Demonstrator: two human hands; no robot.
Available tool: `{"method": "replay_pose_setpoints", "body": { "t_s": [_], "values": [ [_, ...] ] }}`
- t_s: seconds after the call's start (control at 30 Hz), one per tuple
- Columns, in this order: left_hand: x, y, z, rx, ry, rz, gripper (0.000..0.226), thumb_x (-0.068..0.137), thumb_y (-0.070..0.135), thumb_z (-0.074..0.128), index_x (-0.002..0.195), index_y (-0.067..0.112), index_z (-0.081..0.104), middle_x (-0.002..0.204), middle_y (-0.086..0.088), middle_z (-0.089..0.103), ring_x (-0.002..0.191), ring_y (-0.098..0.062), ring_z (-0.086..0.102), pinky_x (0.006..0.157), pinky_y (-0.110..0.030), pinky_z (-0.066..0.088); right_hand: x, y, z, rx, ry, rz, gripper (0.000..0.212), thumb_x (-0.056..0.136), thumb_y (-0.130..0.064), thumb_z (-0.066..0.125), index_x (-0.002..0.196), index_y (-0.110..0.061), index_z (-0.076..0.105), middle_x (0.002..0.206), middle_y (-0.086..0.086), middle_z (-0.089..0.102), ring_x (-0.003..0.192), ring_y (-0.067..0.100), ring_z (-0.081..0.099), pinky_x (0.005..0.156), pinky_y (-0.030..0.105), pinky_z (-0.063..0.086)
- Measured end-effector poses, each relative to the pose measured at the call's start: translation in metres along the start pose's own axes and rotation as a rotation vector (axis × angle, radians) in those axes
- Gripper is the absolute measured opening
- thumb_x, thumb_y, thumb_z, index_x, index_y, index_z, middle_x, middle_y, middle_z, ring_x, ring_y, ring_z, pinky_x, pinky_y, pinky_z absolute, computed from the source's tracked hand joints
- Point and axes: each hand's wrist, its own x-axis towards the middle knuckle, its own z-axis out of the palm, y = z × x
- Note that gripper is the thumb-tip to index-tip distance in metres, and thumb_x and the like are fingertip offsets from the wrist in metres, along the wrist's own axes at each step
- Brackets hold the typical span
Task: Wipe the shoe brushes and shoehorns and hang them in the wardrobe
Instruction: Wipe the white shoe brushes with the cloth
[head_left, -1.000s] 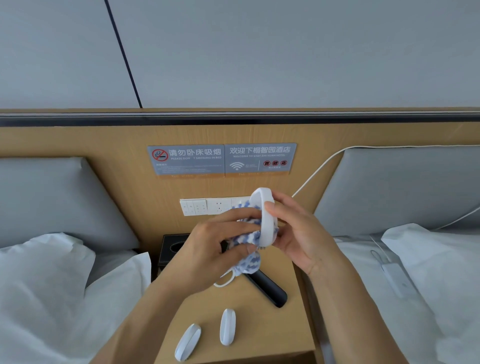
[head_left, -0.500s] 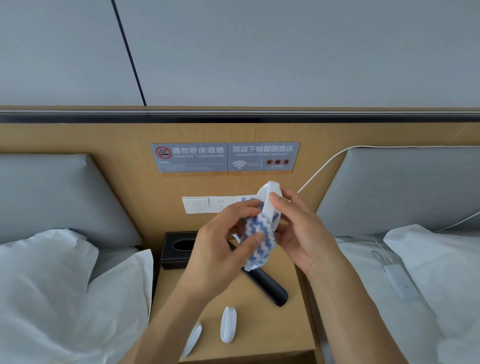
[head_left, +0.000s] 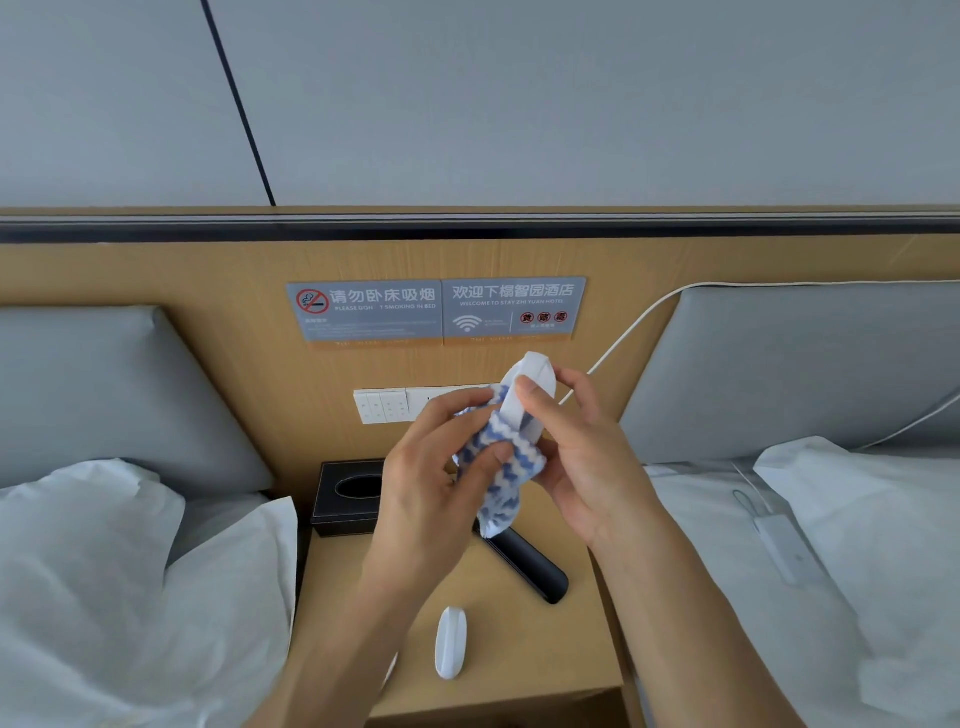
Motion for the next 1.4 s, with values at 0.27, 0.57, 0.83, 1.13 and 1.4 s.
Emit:
{"method": "replay_pose_setpoints", "body": {
  "t_s": [0.27,0.57,0.83,1.13,1.4],
  "values": [
    [0.010,0.010,0.000,-0.061,0.125,-0.064,0.031,0.089,0.018,0.066,0.105,0.043,0.056,0.097,0.019,0.068,0.087,-0.006,0.067,0.069,-0.020,0.052,0.000,0.005,0.005,0.001,0.000,-0.007,0.039,0.088,-0.024,0.075,0.122,-0.022,0.056,0.107,0.012,0.075,0.090,0.026,0.074,0.071,0.037,0.060],
    [-0.005,-0.001,0.009,0.103,0.151,0.120,0.035,0.092,0.025,0.063,0.126,0.034,0.057,0.128,0.030,0.055,0.118,-0.010,0.054,0.095,-0.013,0.041,0.003,0.000,0.006,0.087,0.012,0.008,0.043,0.087,-0.031,0.074,0.124,-0.019,0.056,0.110,0.014,0.074,0.090,0.028,0.073,0.082,0.045,0.059],
    [0.006,0.000,-0.006,0.048,0.239,0.061,0.032,0.092,0.020,0.065,0.120,0.037,0.061,0.105,0.031,0.059,0.091,-0.007,0.060,0.079,-0.008,0.041,0.002,-0.005,0.005,0.119,-0.175,-0.001,0.044,0.094,0.003,0.050,0.133,-0.018,0.058,0.120,0.022,0.068,0.090,0.029,0.069,0.079,0.042,0.058],
    [0.011,0.009,-0.007,-0.083,0.268,-0.139,0.015,0.091,0.026,0.066,0.105,0.025,0.071,0.093,0.011,0.072,0.086,-0.014,0.069,0.073,-0.033,0.057,0.002,0.001,0.008,-0.157,-0.091,-0.154,0.057,0.090,0.002,0.067,0.136,-0.029,0.055,0.120,0.009,0.071,0.108,0.030,0.070,0.082,0.041,0.060],
    [0.036,0.014,-0.022,0.012,0.217,-0.200,0.006,0.090,0.024,0.071,0.092,0.029,0.072,0.080,0.019,0.071,0.074,-0.001,0.067,0.063,-0.009,0.046,0.000,0.010,0.008,-0.578,-0.060,-0.333,0.071,0.086,0.001,0.069,0.142,-0.039,0.049,0.130,-0.015,0.064,0.115,0.004,0.064,0.096,0.039,0.056]
  ]
}}
